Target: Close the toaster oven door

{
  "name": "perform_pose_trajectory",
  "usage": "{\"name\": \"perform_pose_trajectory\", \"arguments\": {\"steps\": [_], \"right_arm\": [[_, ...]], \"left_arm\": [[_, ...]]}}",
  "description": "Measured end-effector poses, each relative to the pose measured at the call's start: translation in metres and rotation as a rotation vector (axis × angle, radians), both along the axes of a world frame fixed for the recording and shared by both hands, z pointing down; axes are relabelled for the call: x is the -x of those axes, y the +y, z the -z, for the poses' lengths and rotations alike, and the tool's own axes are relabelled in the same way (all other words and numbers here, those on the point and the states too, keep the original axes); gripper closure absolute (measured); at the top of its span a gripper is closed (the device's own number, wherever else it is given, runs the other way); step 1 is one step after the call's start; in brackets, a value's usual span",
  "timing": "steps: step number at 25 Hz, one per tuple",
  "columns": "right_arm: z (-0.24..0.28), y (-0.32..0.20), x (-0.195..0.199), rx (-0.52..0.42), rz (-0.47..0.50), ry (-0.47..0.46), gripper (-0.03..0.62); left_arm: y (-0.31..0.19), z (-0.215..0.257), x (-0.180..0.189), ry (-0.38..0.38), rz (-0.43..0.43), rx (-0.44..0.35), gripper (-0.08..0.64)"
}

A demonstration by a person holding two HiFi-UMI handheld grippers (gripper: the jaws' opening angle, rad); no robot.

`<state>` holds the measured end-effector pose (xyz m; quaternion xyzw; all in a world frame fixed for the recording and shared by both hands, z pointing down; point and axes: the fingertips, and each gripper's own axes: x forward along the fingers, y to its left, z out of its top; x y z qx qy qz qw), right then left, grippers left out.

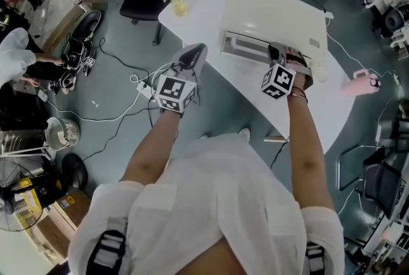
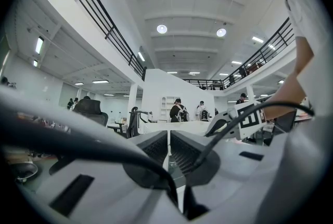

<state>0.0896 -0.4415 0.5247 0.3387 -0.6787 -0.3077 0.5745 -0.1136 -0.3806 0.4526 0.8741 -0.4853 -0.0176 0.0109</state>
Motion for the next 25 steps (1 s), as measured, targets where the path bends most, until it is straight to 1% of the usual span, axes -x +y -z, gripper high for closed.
{"name": "perform_pose_trajectory", "arguments": {"steps": [4,8,15,25], "right_arm": [[0.0012,-0.0046,0.0006,-0.013,0.008,0.01,0.591],[0.0016,-0.0075,0.0026,-0.008,0.017,0.011,0.591],[0.0028,-0.008,0.0046,-0.03,0.025,0.03,0.591],[0.0033,-0.0042,0.002,-0.047,0.031,0.032,0.589]], "left_arm": [[-0.0016,0.0005,0.0013,-0.002,0.004,0.002,0.541],[-0.0039,0.0003,0.0019,-0.003,0.008,0.005,0.541],[-0.0026,0.004,0.0034,-0.002,0.01,-0.003,0.541],[0.001,0.006,0.0037,-0.013,0.013,-0.012,0.541]]}}
